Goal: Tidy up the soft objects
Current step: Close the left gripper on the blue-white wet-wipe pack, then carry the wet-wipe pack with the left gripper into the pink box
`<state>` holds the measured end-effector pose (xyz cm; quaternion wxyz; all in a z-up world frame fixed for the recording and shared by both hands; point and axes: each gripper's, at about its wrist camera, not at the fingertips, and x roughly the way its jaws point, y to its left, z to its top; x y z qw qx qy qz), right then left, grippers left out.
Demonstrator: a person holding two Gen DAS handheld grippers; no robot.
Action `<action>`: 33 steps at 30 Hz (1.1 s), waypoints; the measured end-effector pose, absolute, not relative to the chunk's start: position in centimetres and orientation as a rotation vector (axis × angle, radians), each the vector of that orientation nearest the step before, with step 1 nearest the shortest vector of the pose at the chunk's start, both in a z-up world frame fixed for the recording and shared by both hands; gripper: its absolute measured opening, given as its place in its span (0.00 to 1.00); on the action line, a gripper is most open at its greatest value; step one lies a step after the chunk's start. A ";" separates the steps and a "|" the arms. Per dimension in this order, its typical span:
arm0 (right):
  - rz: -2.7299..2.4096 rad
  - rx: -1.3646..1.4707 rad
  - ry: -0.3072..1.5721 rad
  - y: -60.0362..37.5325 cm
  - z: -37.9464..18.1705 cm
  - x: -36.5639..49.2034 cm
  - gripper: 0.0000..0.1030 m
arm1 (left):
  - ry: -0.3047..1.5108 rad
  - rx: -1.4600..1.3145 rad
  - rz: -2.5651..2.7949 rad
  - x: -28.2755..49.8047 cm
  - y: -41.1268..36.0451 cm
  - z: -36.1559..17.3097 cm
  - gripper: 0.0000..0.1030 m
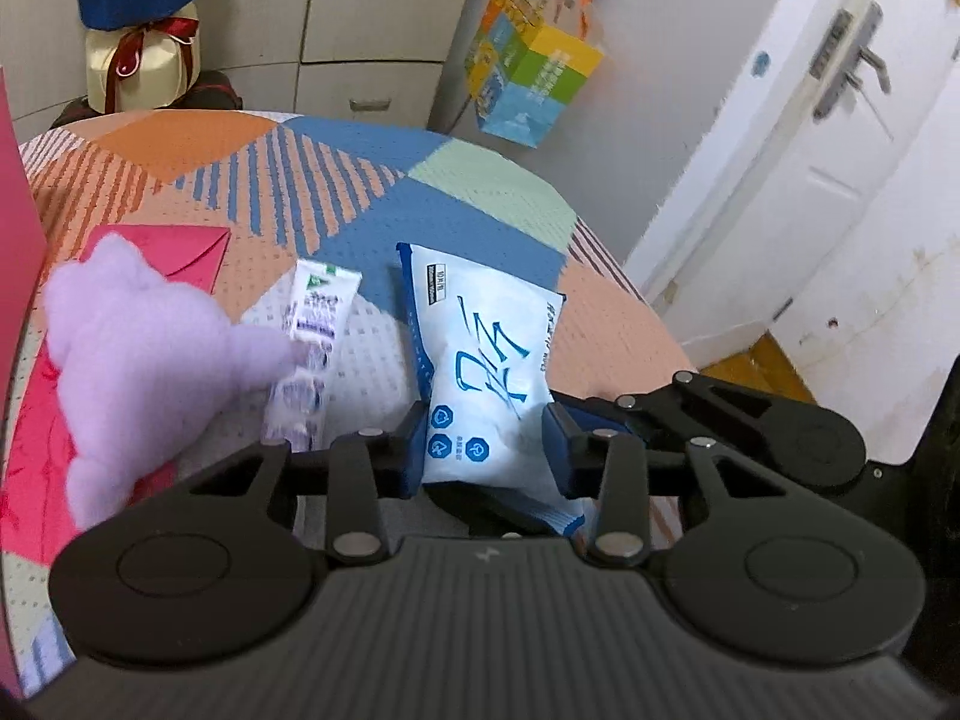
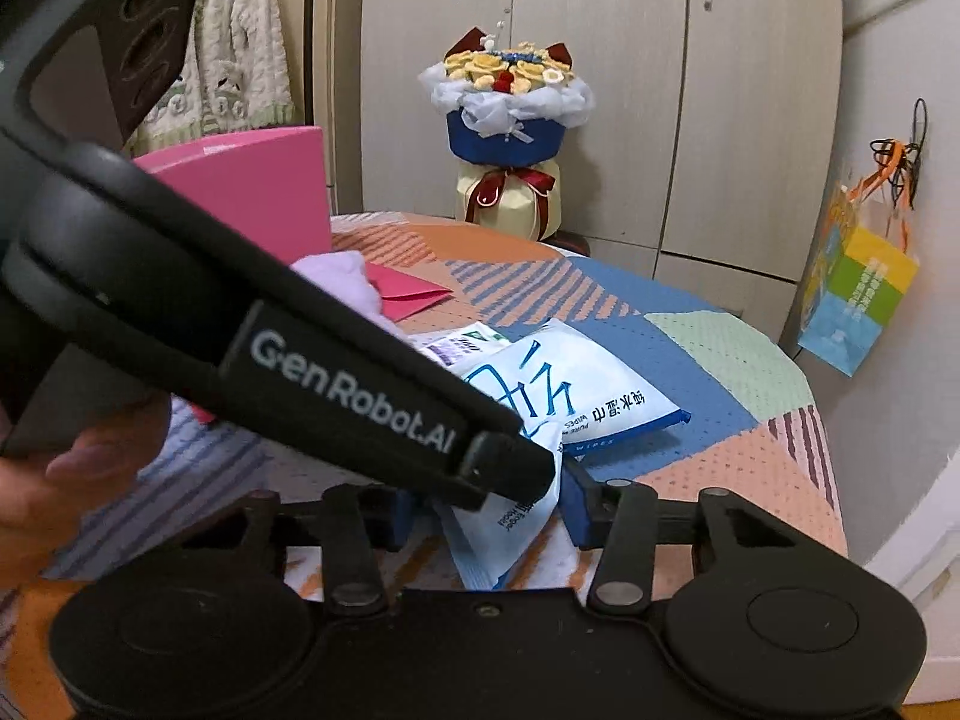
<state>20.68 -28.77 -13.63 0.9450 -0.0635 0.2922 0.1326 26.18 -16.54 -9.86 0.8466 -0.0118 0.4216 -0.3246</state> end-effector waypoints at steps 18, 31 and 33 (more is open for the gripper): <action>0.257 -0.129 0.654 -25.4 -12.1 14.1 0.51 | 0.948 0.047 -0.781 19.6 -13.2 -8.4 0.37; 0.352 -0.208 0.706 -21.6 -8.4 6.8 0.51 | 1.007 0.011 -0.913 13.4 -7.2 -5.2 0.39; 0.380 -0.213 0.702 -21.1 -7.3 6.1 0.52 | 0.998 0.009 -0.926 12.7 -6.0 -4.1 0.39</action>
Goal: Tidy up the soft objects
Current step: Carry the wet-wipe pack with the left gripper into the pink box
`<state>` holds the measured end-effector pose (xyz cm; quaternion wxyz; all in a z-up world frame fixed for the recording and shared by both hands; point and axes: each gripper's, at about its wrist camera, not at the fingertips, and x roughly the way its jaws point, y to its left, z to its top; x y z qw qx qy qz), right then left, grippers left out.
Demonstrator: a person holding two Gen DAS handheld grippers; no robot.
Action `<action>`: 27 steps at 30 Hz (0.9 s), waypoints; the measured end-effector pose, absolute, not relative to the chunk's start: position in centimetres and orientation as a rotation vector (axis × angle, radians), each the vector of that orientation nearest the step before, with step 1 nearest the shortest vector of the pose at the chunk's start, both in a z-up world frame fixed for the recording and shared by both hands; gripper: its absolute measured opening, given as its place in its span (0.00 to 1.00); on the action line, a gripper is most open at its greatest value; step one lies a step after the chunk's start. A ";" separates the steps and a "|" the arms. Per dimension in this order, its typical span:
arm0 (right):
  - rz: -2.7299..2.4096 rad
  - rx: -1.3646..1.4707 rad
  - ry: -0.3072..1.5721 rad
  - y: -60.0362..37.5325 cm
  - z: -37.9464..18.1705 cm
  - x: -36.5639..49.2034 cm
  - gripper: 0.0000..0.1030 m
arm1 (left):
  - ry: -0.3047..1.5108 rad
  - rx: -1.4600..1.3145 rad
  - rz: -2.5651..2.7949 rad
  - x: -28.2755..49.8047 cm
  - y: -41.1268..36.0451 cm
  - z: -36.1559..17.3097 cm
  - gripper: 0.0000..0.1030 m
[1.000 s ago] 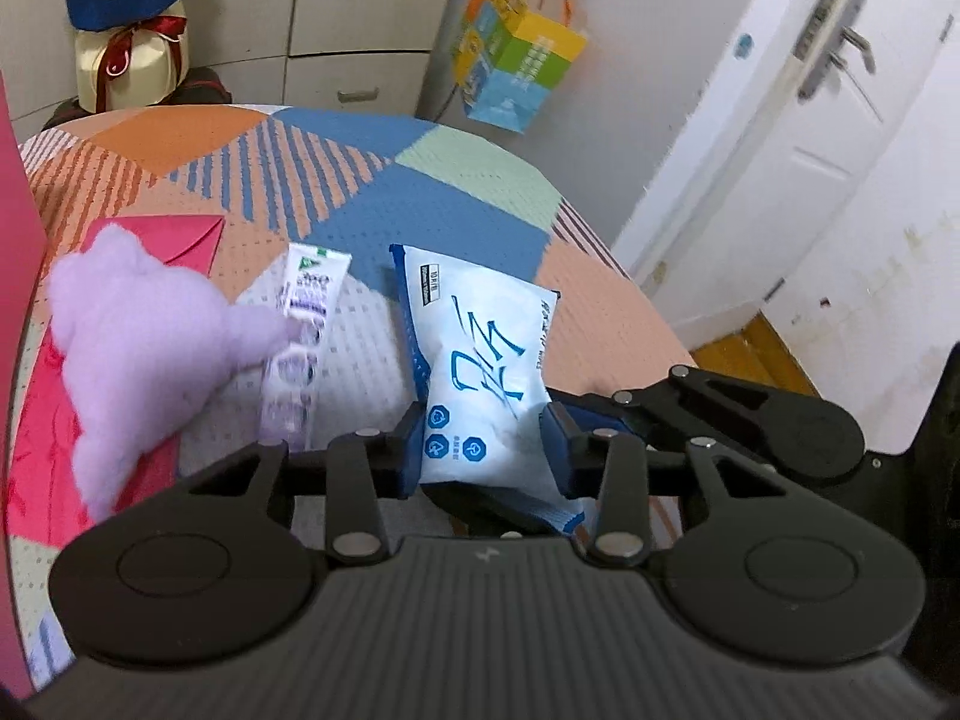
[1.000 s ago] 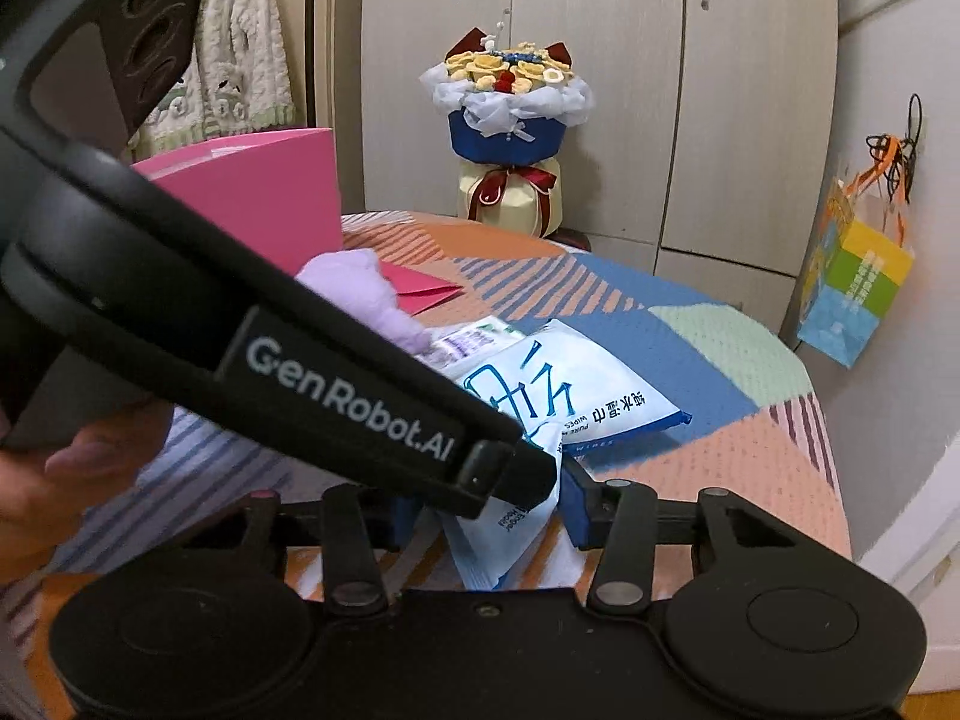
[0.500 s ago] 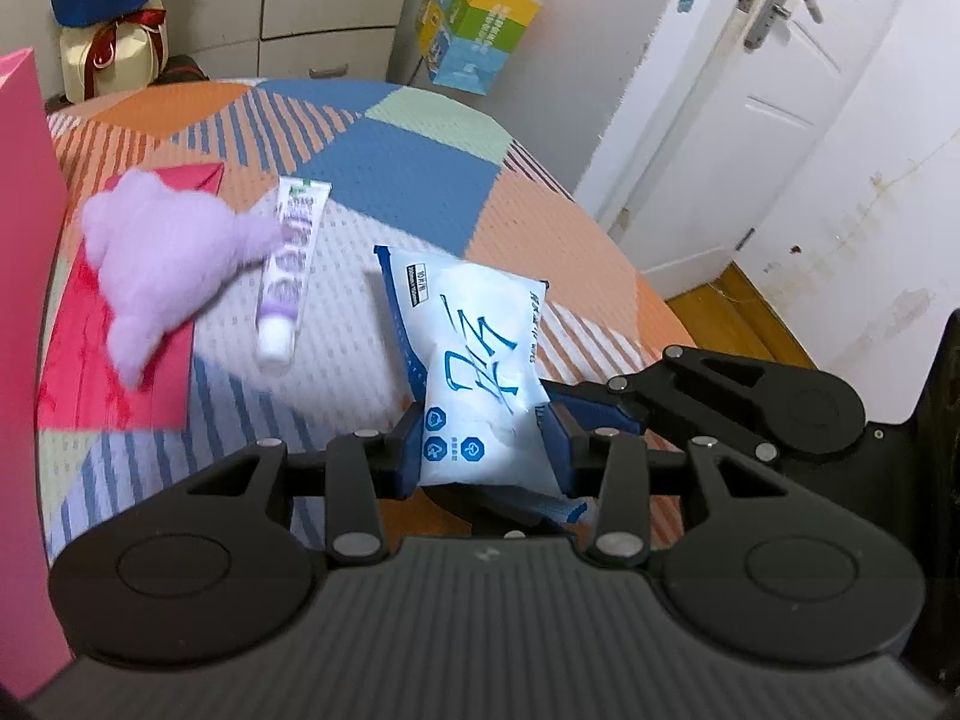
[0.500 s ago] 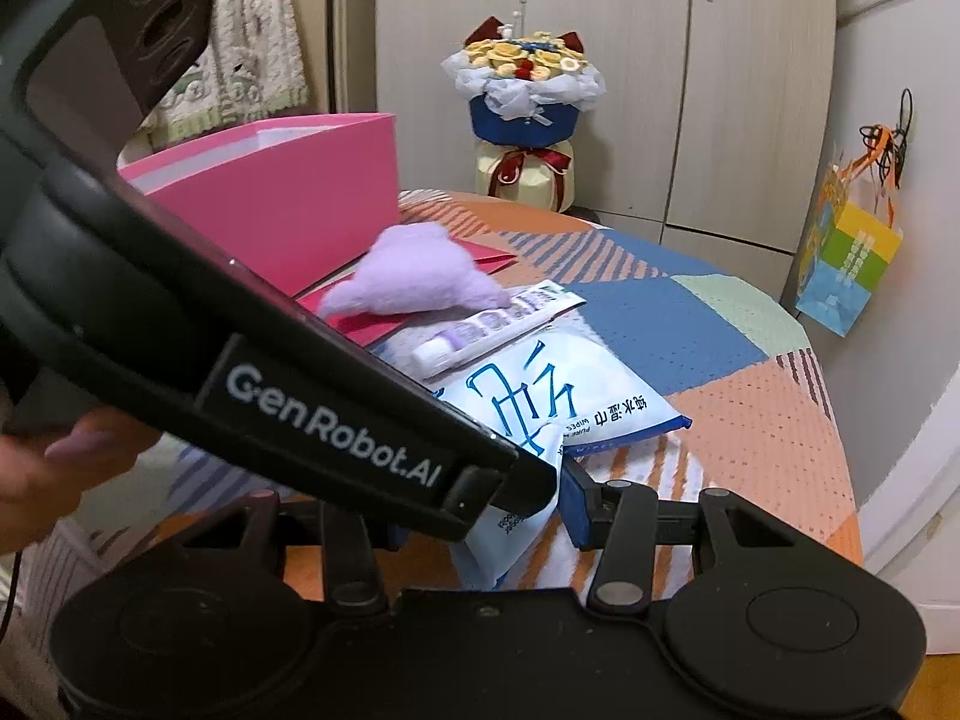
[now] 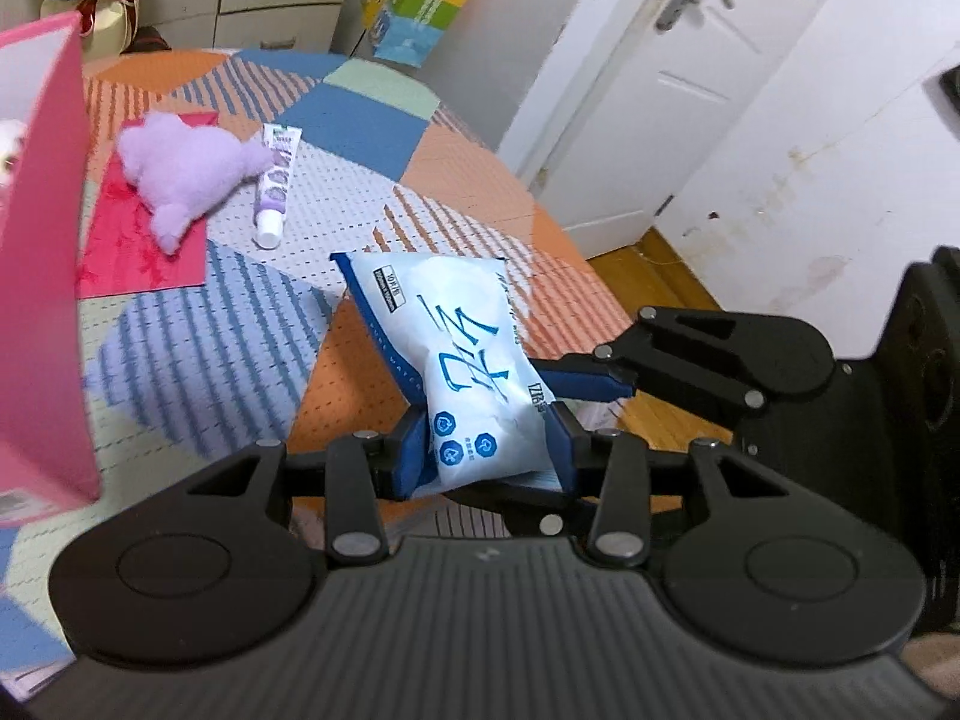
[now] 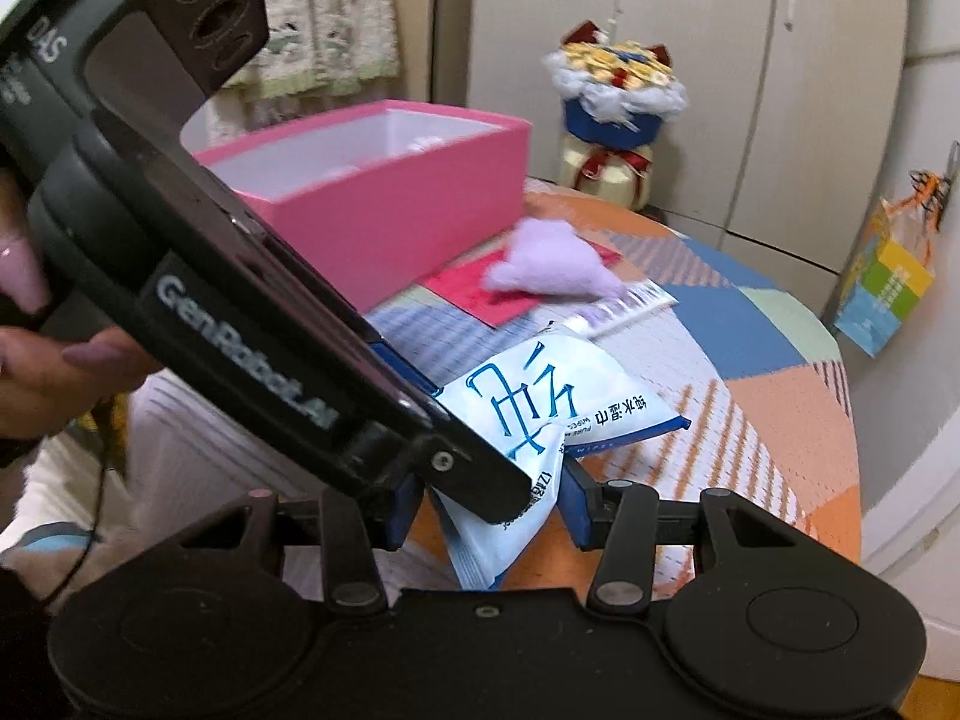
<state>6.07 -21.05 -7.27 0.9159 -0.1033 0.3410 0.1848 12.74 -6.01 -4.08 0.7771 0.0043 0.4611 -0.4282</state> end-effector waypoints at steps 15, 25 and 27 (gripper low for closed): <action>0.555 -0.314 0.452 -12.8 -0.3 6.4 0.53 | 0.698 0.024 -0.724 10.1 4.6 4.2 0.40; 0.640 -0.292 0.428 -6.3 0.3 14.0 0.55 | 0.641 -0.032 -0.538 16.2 10.4 4.2 0.40; 0.653 -0.290 0.440 -5.2 -0.1 15.7 0.55 | 0.645 -0.067 -0.508 17.8 11.7 3.4 0.40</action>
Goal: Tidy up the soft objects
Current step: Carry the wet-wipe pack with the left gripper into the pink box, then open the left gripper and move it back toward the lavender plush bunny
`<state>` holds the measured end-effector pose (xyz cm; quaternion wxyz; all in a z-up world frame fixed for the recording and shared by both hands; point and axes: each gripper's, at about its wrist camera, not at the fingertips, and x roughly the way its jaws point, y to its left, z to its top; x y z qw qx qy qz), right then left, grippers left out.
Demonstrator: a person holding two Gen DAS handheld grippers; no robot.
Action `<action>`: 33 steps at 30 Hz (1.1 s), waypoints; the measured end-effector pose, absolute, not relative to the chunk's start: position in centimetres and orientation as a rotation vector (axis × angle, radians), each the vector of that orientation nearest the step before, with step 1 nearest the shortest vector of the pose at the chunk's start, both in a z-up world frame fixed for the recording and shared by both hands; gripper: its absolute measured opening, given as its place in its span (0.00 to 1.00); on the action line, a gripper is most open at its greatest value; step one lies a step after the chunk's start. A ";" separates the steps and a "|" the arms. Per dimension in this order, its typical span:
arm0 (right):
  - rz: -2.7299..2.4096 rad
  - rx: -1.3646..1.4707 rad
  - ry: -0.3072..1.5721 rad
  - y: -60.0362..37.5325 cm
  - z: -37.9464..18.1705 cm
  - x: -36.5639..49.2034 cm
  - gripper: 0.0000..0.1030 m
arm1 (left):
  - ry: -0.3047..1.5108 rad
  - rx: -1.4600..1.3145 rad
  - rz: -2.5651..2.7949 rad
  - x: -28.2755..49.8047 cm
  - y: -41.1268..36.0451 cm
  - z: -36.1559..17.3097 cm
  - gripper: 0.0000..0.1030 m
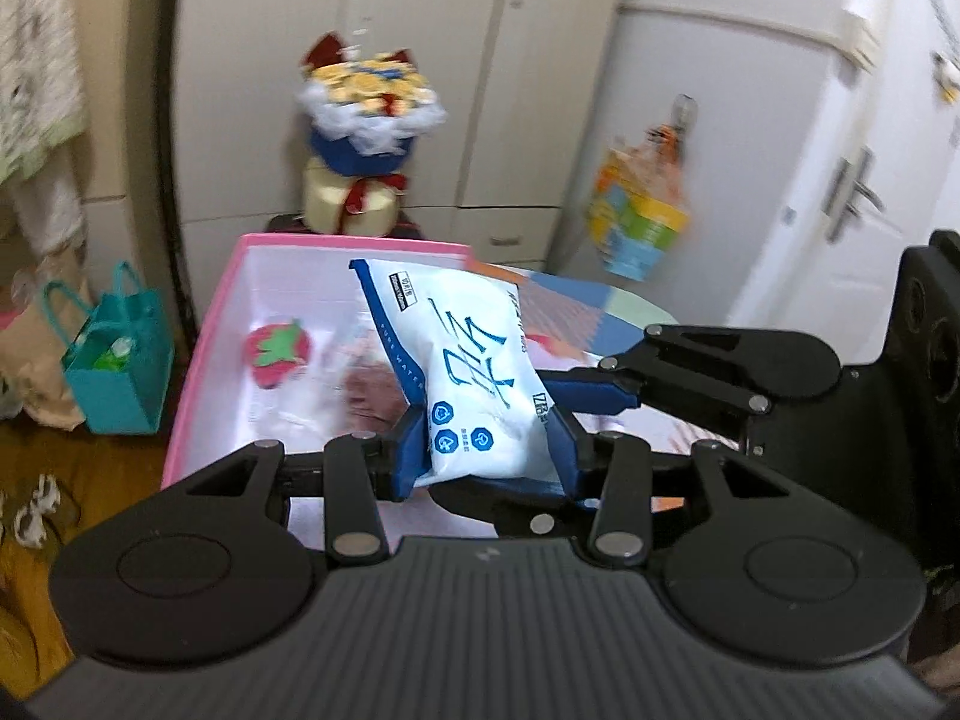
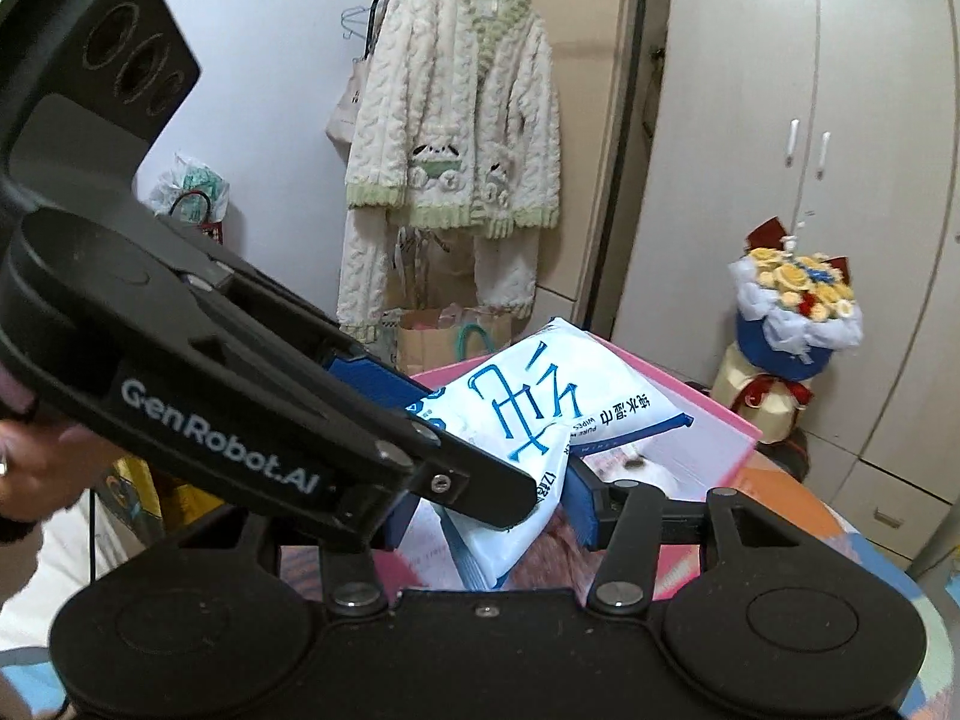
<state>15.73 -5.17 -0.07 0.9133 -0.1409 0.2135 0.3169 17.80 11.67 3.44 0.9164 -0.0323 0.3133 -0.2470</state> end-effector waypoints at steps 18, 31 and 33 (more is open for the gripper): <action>0.750 -0.212 0.680 -0.7 -3.0 27.7 0.57 | 0.752 -0.205 -0.394 28.3 16.4 -0.8 0.39; 0.741 -0.305 0.663 -2.1 -3.1 26.8 0.69 | 0.715 -0.107 -0.309 26.6 16.3 -0.5 0.50; 0.752 -0.294 0.653 -3.0 -2.6 25.9 0.69 | 0.713 -0.092 -0.328 25.8 16.1 0.2 0.50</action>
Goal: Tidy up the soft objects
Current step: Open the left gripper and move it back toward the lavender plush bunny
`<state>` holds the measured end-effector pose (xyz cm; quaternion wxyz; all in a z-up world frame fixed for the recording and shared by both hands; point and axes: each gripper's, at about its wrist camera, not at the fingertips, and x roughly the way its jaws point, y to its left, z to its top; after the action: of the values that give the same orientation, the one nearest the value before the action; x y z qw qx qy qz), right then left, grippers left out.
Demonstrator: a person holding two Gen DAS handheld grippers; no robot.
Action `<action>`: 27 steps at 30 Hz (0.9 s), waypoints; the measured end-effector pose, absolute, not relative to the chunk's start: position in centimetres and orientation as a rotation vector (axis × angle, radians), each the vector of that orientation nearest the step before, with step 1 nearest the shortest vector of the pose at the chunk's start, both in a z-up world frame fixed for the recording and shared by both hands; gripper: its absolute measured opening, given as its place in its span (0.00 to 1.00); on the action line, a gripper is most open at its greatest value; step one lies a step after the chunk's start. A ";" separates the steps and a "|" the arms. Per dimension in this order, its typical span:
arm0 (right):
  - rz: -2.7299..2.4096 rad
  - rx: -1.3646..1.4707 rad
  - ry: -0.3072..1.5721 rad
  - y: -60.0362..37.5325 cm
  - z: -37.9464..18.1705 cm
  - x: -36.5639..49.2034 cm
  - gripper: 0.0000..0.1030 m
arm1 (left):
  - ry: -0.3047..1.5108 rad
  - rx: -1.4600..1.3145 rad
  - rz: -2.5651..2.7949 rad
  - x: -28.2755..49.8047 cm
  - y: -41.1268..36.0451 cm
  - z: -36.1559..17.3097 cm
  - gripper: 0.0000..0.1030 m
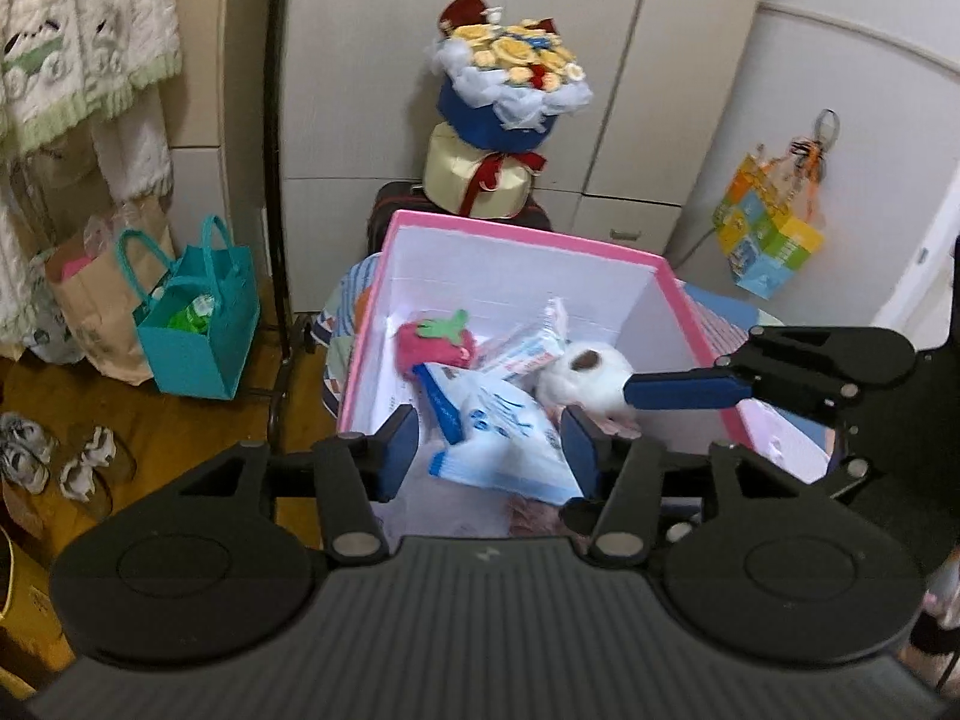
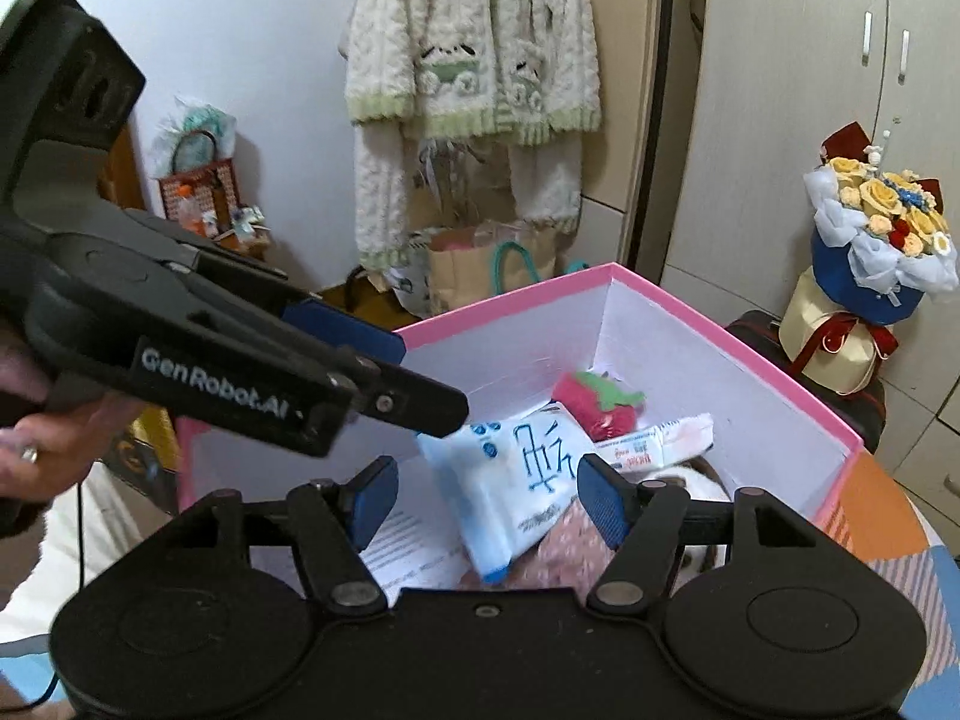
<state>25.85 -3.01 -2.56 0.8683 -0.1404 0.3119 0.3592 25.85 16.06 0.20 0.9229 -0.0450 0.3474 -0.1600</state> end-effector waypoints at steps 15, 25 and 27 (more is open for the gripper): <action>0.697 -0.198 0.549 -13.0 2.2 18.1 0.69 | 0.627 0.070 -0.456 16.2 12.1 5.2 0.54; 0.543 -0.088 0.505 -20.9 2.7 14.2 0.69 | 0.611 0.184 -0.577 11.1 6.6 5.3 0.58; 0.521 -0.075 0.504 -22.3 2.2 13.6 0.69 | 0.619 0.201 -0.603 10.6 5.2 4.9 0.58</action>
<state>13.60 -22.30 2.19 0.9343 -0.0367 0.2463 0.2550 10.58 5.24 4.88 0.9032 0.0971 0.2994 -0.2918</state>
